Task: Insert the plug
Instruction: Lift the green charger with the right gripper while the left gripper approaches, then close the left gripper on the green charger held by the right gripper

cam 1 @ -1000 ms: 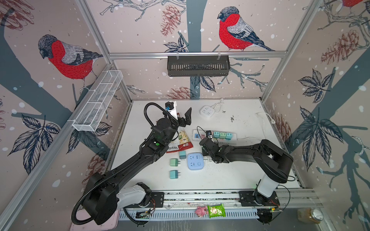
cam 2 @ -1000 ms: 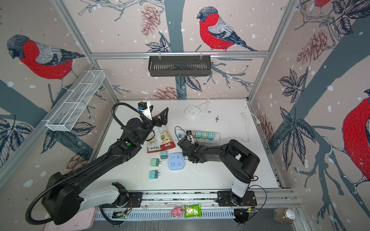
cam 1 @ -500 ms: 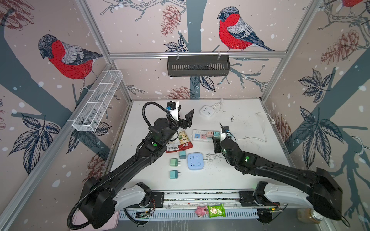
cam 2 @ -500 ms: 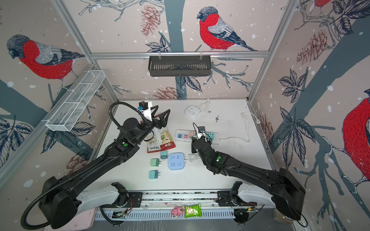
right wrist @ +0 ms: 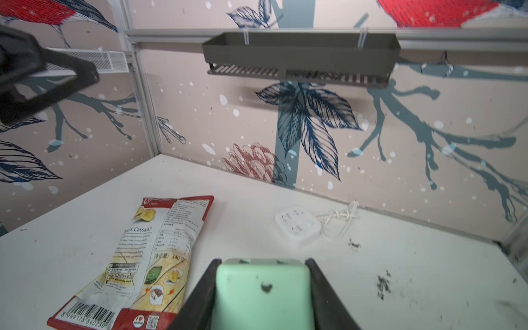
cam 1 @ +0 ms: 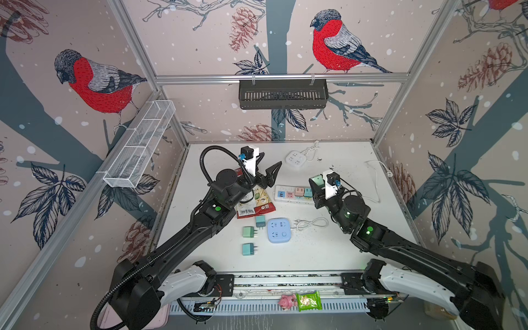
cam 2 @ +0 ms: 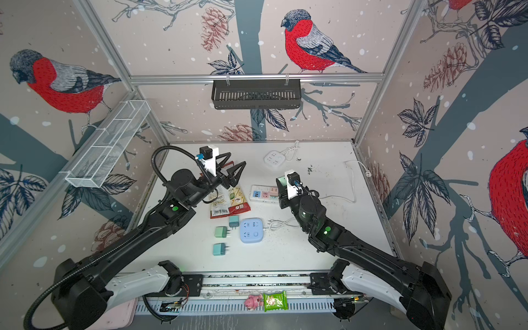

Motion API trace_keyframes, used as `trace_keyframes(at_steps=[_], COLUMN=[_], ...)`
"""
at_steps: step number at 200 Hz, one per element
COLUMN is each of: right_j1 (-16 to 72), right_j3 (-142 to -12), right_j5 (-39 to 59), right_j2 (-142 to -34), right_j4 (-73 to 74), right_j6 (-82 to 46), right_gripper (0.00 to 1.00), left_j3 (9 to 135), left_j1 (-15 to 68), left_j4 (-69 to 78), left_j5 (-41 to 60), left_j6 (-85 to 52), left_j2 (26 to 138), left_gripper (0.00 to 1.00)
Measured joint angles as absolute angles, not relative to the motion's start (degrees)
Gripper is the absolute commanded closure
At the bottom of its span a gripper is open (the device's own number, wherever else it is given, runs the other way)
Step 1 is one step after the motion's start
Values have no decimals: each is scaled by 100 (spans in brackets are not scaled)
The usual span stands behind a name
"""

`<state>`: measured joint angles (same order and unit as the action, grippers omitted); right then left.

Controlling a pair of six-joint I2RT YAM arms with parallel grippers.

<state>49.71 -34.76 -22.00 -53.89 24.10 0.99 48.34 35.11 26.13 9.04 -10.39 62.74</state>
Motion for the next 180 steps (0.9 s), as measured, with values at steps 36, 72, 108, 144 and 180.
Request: trace_keyframes(at_steps=[36,72,108,144,180], right_j1=[4888,4307,3651,3833,3970], right_j3=[-3970,-3262,-1887,-1094,-661], right_j5=[-1529,-1267,-982,-714,-561], right_j2=[-5894,-5955,-5441,-4342,-3444], right_j4=[2255,2440,3693,4571,5033], right_j6=[1385,2381,2563,2620,2668], right_gripper=[99,100,100,100,100], left_j3=[4733,4727,4886,5747,6469], left_j1=[3511,3511,3516,3669,4209], left_j4=[2639,2633,2585,1892,1033], left_j5=[1236,1374,1643,2364,2836], left_j6=[-1035,-1052,-976,-567,-115], left_j2=[6128,6097,6351,7070,7697], left_gripper=[19,19,19,29,33])
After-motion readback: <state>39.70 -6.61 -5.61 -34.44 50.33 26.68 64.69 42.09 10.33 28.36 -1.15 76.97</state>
